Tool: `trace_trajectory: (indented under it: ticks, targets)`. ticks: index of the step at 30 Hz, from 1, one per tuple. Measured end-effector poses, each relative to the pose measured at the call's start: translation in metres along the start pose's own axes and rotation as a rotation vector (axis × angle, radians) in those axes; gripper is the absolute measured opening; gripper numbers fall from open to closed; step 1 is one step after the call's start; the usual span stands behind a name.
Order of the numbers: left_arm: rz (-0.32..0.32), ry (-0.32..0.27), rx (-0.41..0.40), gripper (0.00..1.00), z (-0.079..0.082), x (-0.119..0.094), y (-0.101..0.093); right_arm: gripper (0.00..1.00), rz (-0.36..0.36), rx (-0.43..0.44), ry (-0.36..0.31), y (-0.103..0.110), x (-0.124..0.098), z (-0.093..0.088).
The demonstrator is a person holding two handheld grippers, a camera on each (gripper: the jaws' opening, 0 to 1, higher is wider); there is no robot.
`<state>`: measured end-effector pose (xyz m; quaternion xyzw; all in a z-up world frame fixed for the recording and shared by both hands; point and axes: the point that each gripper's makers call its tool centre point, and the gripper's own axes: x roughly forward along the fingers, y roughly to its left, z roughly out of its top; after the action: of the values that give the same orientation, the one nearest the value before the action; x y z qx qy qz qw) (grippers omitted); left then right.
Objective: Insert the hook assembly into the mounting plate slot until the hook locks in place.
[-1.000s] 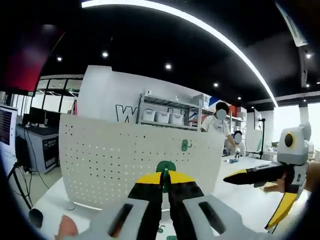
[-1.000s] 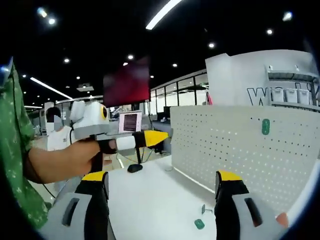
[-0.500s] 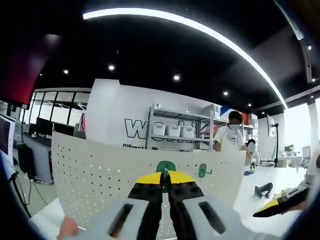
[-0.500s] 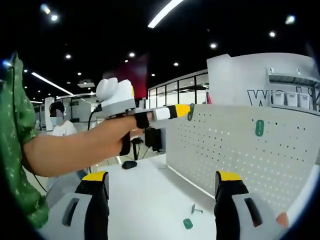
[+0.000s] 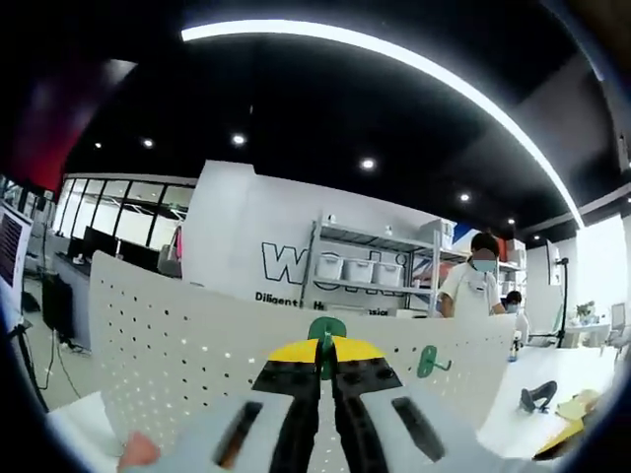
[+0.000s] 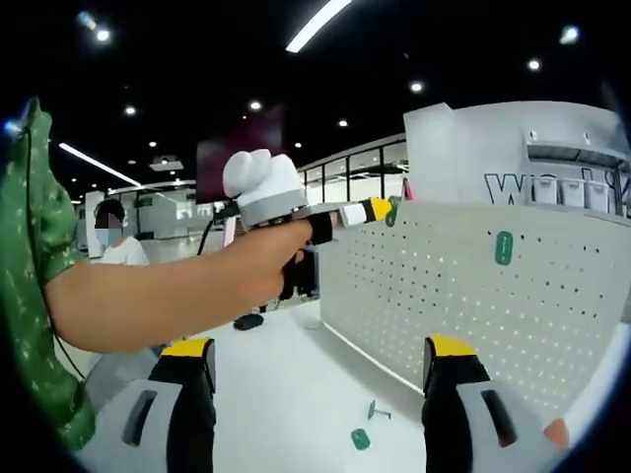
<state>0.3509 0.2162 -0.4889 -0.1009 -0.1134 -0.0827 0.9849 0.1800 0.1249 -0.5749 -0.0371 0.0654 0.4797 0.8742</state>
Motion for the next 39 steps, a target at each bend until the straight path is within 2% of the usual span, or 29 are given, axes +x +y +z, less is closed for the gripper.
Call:
trace_trajectory:
  ticks: [5,12,17,39]
  targets:
    - [0.002,-0.013,-0.01,0.02,-0.007,0.014,-0.004,0.89,-0.009,0.009,0.007,-0.008,-0.001,-0.004]
    - [0.054,-0.033,-0.013,0.02,-0.017,0.026,0.008,0.88,-0.014,0.016,0.018,-0.015,0.0,-0.008]
    - [0.065,-0.034,-0.036,0.02,-0.023,0.033,0.011,0.88,-0.015,0.02,0.023,-0.02,0.003,-0.01]
    - [0.081,-0.059,-0.049,0.02,-0.035,0.045,0.018,0.87,-0.016,0.019,0.048,-0.028,0.008,-0.014]
